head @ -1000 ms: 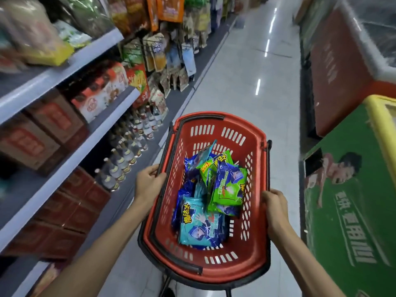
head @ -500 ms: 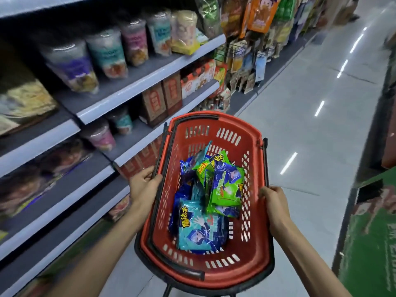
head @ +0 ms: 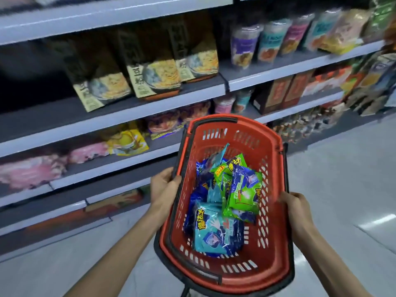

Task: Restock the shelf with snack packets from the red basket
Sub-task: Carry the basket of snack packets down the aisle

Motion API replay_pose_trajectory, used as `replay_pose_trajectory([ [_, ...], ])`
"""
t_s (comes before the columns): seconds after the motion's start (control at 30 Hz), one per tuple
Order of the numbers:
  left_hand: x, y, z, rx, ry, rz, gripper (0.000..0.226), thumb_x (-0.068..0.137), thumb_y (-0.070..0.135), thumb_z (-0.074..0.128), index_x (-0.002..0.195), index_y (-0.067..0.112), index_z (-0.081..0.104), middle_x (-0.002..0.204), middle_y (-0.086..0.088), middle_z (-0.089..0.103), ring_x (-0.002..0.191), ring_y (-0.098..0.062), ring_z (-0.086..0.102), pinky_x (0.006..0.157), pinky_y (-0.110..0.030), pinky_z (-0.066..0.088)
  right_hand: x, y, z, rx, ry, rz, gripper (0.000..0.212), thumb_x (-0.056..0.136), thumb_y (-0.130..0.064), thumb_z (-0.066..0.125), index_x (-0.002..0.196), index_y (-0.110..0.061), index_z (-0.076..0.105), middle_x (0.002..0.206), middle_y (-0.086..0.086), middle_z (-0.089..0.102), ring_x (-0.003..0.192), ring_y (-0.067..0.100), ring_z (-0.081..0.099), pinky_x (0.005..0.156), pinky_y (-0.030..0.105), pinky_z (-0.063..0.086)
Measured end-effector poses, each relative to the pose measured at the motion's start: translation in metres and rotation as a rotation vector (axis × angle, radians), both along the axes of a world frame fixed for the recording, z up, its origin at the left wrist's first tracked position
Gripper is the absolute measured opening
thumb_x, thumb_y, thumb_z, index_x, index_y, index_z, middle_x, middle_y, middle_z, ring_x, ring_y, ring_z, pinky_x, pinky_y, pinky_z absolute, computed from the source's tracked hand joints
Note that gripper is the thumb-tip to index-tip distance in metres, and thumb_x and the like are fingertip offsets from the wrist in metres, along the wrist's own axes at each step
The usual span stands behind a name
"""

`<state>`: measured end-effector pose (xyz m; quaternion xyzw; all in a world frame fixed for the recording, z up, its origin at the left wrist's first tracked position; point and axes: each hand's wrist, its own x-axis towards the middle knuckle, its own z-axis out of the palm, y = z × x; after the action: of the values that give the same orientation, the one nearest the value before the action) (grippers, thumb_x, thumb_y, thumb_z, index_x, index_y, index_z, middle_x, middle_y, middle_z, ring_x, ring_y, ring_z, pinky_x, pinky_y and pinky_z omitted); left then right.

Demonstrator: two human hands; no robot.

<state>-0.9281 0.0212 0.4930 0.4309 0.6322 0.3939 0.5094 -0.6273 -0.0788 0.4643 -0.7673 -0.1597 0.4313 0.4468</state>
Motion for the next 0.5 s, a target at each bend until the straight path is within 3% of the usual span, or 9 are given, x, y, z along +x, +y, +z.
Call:
replay_pose_trajectory([
  [0.1,-0.050,-0.027,0.000,-0.009,0.003,0.127,0.023,0.095,-0.002,0.064,0.098,0.015,0.079,0.092,-0.009,0.081,0.087,-0.042,0.076,0.082,-0.059,0.062,-0.038,0.009,-0.001,0.014,0.027,0.118,0.041,0.063,-0.026,0.060,0.092,0.003,0.060,0.072,0.023,0.062,0.058,0.028,0.058,0.052,0.035,0.047],
  [0.27,-0.126,-0.082,-0.004,0.024,0.007,0.329,0.015,0.098,0.005,0.066,0.101,0.011,0.079,0.091,-0.011,0.080,0.082,-0.038,0.077,0.080,-0.056,0.063,-0.109,0.020,-0.002,0.053,0.063,0.305,0.054,0.061,-0.025,0.062,0.107,0.002,0.063,0.092,0.026,0.073,0.074,0.039,0.070,0.063,0.045,0.055],
  [0.43,-0.200,-0.134,0.001,0.003,0.015,0.534,0.014,0.099,0.009,0.065,0.105,0.014,0.078,0.091,-0.009,0.081,0.080,-0.035,0.078,0.079,-0.054,0.064,-0.197,0.027,0.023,0.085,0.136,0.457,0.045,0.057,-0.021,0.058,0.099,-0.007,0.065,0.079,0.014,0.071,0.067,0.031,0.066,0.062,0.035,0.052],
  [0.5,-0.233,-0.152,0.003,-0.006,0.009,0.611,0.013,0.100,0.011,0.065,0.105,0.013,0.077,0.091,-0.012,0.081,0.081,-0.038,0.078,0.078,-0.056,0.064,-0.236,0.030,0.030,0.096,0.159,0.531,0.044,0.057,-0.020,0.057,0.099,-0.010,0.067,0.077,0.013,0.073,0.067,0.031,0.067,0.065,0.038,0.055],
])
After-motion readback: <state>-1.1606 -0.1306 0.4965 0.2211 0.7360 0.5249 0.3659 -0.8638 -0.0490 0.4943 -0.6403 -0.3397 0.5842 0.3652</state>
